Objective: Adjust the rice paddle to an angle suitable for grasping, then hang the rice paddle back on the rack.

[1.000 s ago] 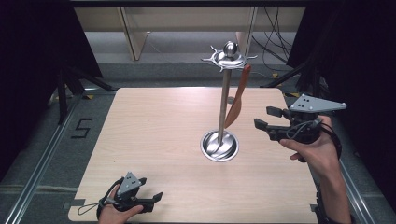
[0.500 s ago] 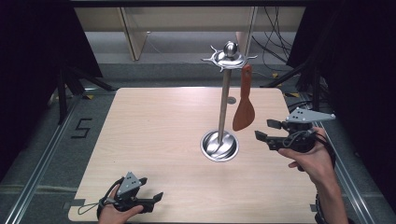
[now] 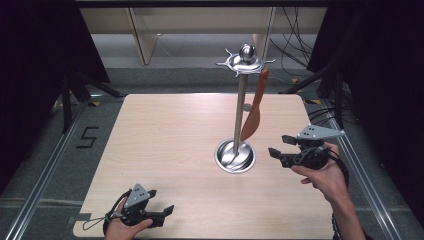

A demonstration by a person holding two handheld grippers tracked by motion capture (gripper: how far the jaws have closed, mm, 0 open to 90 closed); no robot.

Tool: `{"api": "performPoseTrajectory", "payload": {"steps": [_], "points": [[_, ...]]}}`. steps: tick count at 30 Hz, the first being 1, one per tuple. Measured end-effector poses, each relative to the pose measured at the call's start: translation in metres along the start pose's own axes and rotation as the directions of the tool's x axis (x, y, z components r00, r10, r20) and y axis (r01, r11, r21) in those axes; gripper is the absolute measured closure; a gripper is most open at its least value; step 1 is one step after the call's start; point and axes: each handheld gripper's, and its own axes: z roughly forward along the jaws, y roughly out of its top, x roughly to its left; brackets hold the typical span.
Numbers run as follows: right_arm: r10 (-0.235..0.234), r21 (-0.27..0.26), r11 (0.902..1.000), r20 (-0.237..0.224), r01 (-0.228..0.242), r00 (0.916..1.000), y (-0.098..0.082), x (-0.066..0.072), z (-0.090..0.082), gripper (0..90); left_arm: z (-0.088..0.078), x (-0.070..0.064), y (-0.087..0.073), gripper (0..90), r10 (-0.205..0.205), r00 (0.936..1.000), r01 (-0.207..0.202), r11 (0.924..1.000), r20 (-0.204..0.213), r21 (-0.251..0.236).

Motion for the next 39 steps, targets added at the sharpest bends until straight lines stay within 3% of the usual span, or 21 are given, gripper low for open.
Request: {"api": "performPoseTrajectory", "payload": {"steps": [1,2,5,6,7,12,14,16,18,19,20,23,24,27,28,30,33,34,35,36,39], "points": [[-0.007,-0.022,0.9997,0.0,0.007,1.0,-0.001,-0.002,0.002,33.2,0.0,0.0,0.0,15.8,-0.003,1.0,0.003,1.0,0.001,0.001],[0.01,0.02,0.9997,-0.02,-0.01,0.9998,-0.002,0.0,0.001,32.7,0.0,0.0,0.0,15.8,-0.009,1.0,0.009,1.0,-0.002,0.002],[0.003,0.026,0.9997,-0.014,-0.002,0.9999,-0.004,0.0,0.0,32.4,0.001,0.0,0.001,15.8,0.004,1.0,-0.004,1.0,0.0,0.007],[-0.023,0.016,0.9996,-0.009,0.023,0.9997,-0.006,-0.002,0.001,32.3,0.001,-0.001,0.001,15.7,0.0,1.0,0.0,1.0,0.004,0.0],[0.009,0.022,0.9997,-0.018,-0.009,0.9998,-0.007,0.0,0.001,31.9,0.001,0.0,0.001,15.7,0.026,0.9996,-0.026,0.9996,0.005,0.005],[0.01,0.051,0.9987,-0.022,-0.009,0.9997,-0.017,-0.001,0.003,31.6,0.001,-0.001,0.0,15.6,0.003,1.0,-0.003,1.0,0.001,0.006],[0.02,0.075,0.997,-0.029,-0.018,0.9994,-0.02,0.0,0.005,31.6,0.0,0.0,0.001,15.6,0.02,0.9998,-0.02,0.9998,0.002,-0.009],[0.015,0.085,0.9963,-0.036,-0.012,0.9992,-0.022,0.001,0.008,31.6,0.0,0.0,0.001,15.5,0.012,0.9999,-0.012,0.9999,0.0,-0.011],[0.022,0.088,0.9959,-0.037,-0.018,0.9991,-0.023,0.001,0.01,31.6,0.0,0.0,0.0,15.5,0.008,1.0,-0.008,1.0,-0.004,0.003],[-0.011,0.08,0.9967,-0.033,0.014,0.9994,-0.025,0.0,0.013,31.6,0.0,0.0,0.0,15.5,0.008,1.0,-0.008,1.0,-0.005,0.004],[-0.014,0.09,0.9958,-0.036,0.017,0.9993,-0.025,0.0,0.013,31.5,-0.001,-0.001,0.0,15.5,0.007,1.0,-0.007,1.0,-0.005,-0.004],[0.02,0.087,0.9961,-0.04,-0.016,0.999,-0.026,0.004,0.014,31.4,-0.001,0.0,0.0,15.4,0.01,0.9999,-0.01,1.0,-0.009,-0.001],[0.012,0.094,0.9955,-0.041,-0.009,0.9991,-0.026,0.004,0.014,31.4,-0.001,0.001,0.0,15.3,0.023,0.9996,-0.023,0.9997,-0.016,0.012],[0.019,0.091,0.9957,-0.055,-0.014,0.9983,-0.028,0.004,0.013,31.3,-0.001,0.0,0.0,15.3,0.014,0.9999,-0.014,0.9999,-0.008,-0.008],[-0.003,0.077,0.997,-0.053,0.007,0.9986,-0.029,0.002,0.014,31.3,0.0,-0.001,0.0,15.3,0.01,0.9999,-0.01,0.9999,-0.007,-0.011],[0.052,0.075,0.996,-0.052,-0.048,0.9973,-0.035,0.002,0.015,31.3,-0.001,0.0,0.001,15.3,0.026,0.9996,-0.026,0.9996,-0.01,-0.013],[0.052,0.083,0.9953,-0.046,-0.048,0.9976,-0.039,-0.002,0.016,31.2,-0.001,0.0,0.001,15.3,0.016,0.9998,-0.016,0.9999,-0.015,-0.005],[0.071,0.082,0.9944,-0.05,-0.067,0.9962,-0.041,-0.002,0.017,31.1,-0.001,-0.001,0.0,15.3,0.012,0.9998,-0.012,0.9999,-0.017,-0.01],[0.04,0.073,0.9966,-0.038,-0.037,0.9985,-0.042,-0.004,0.018,31.1,-0.002,0.001,0.001,15.3,0.036,0.9993,-0.036,0.9993,-0.012,-0.01],[0.084,0.075,0.9941,-0.061,-0.079,0.9946,-0.045,-0.001,0.019,31.1,-0.001,0.0,0.0,15.3,0.02,0.9997,-0.02,0.9997,-0.011,-0.012],[0.075,0.083,0.9941,-0.051,-0.071,0.9959,-0.047,-0.001,0.019,31.0,-0.003,0.001,0.001,15.3,0.025,0.9993,-0.025,0.9997,-0.026,0.0]]}}
